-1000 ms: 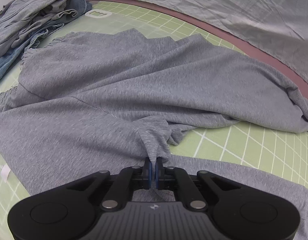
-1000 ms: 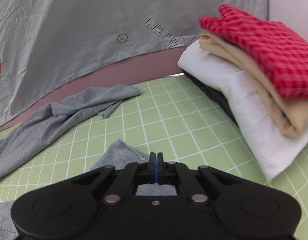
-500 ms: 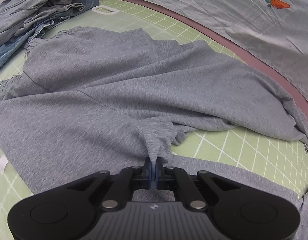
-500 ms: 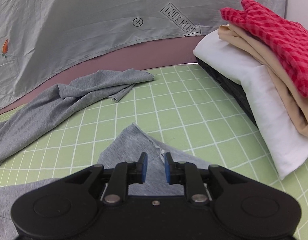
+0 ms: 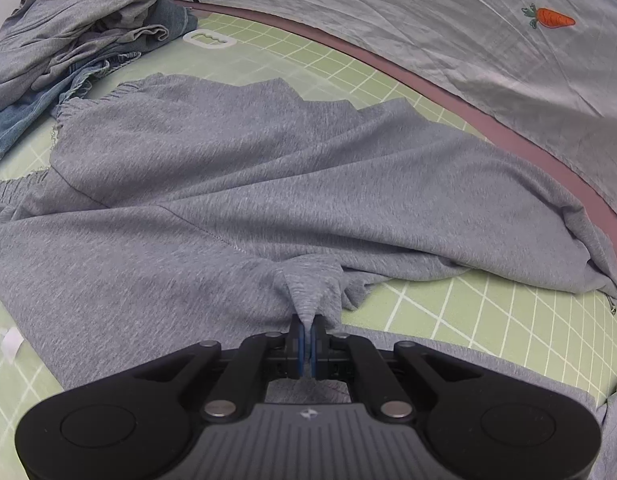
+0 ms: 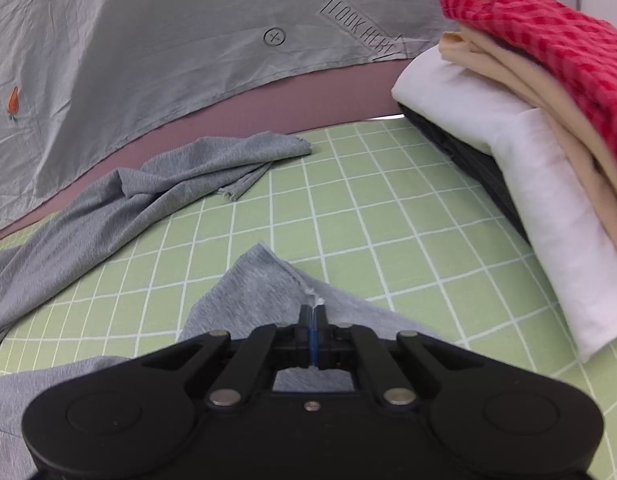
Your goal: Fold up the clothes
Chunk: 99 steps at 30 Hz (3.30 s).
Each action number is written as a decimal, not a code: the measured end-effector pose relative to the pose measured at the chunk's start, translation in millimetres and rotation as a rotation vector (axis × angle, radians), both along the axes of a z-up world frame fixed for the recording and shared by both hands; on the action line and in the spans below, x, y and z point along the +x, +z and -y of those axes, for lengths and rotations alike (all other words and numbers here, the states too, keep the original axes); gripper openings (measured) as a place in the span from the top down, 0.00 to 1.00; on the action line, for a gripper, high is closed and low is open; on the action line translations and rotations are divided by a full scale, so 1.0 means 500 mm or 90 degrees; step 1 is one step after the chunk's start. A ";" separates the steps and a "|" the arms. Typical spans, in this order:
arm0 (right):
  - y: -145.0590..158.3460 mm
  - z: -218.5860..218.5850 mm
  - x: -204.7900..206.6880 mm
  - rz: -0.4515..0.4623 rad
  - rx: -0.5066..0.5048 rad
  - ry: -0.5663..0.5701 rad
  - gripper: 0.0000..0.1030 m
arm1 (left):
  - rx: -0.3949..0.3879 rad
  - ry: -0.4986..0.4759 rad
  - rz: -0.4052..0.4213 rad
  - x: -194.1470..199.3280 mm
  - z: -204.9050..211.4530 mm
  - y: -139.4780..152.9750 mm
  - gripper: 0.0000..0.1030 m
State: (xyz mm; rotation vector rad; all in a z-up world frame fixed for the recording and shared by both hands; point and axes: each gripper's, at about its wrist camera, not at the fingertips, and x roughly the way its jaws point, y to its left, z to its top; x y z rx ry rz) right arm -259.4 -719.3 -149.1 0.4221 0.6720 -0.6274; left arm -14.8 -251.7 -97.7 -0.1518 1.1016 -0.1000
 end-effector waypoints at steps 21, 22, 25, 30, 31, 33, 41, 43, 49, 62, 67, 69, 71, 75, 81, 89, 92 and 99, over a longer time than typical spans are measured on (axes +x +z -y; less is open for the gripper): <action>-0.015 0.010 0.072 -0.048 -0.006 0.040 0.63 | -0.034 0.047 -0.006 -0.034 -0.058 0.007 0.97; -0.017 0.015 0.073 -0.048 -0.006 0.040 0.57 | -0.034 0.048 -0.007 -0.033 -0.058 0.007 0.97; -0.025 0.028 0.076 -0.048 0.013 0.055 0.66 | -0.031 0.046 -0.005 -0.031 -0.054 0.009 0.97; -0.030 0.030 0.059 -0.037 0.035 0.068 0.97 | -0.031 0.044 0.000 -0.028 -0.050 0.015 0.97; -0.026 0.029 0.050 -0.030 0.035 0.063 0.98 | -0.033 0.044 0.002 -0.028 -0.051 0.017 0.97; -0.014 0.024 0.025 -0.010 0.031 0.045 0.98 | -0.035 0.043 0.006 -0.030 -0.053 0.020 0.97; 0.105 -0.003 -0.140 0.093 -0.029 -0.060 0.99 | -0.063 0.031 0.042 -0.044 -0.070 0.071 0.98; 0.140 -0.015 -0.184 0.125 -0.044 -0.084 0.99 | -0.068 0.031 0.055 -0.047 -0.077 0.092 0.98; 0.252 -0.052 -0.302 0.252 -0.063 -0.177 0.99 | -0.118 0.029 0.104 -0.058 -0.113 0.195 0.98; 0.321 -0.038 -0.248 0.295 -0.079 -0.153 0.99 | -0.128 0.037 0.133 0.009 -0.084 0.232 0.98; 0.289 0.078 -0.074 0.271 -0.045 -0.102 0.99 | -0.101 0.059 0.162 0.127 -0.005 0.182 0.96; 0.270 0.116 0.001 0.235 -0.040 -0.111 0.91 | -0.077 0.084 0.143 0.179 0.026 0.163 0.91; 0.261 0.124 0.053 0.195 -0.041 -0.105 0.83 | -0.089 0.086 0.144 0.183 0.030 0.164 0.82; 0.249 0.062 0.034 0.201 -0.057 -0.098 0.61 | -0.099 0.079 0.161 0.144 0.017 0.163 0.57; 0.116 0.006 -0.044 0.068 0.009 -0.141 0.61 | -0.025 0.054 0.101 0.065 -0.029 0.108 0.55; -0.020 -0.020 -0.110 -0.027 0.074 -0.208 0.56 | 0.005 0.066 0.018 -0.036 -0.082 0.049 0.50; -0.030 -0.019 -0.096 -0.037 0.063 -0.208 0.55 | -0.001 0.073 -0.004 -0.059 -0.077 0.038 0.50; -0.036 -0.023 -0.063 -0.071 -0.011 -0.159 0.99 | -0.009 0.070 -0.020 -0.083 -0.064 0.029 0.50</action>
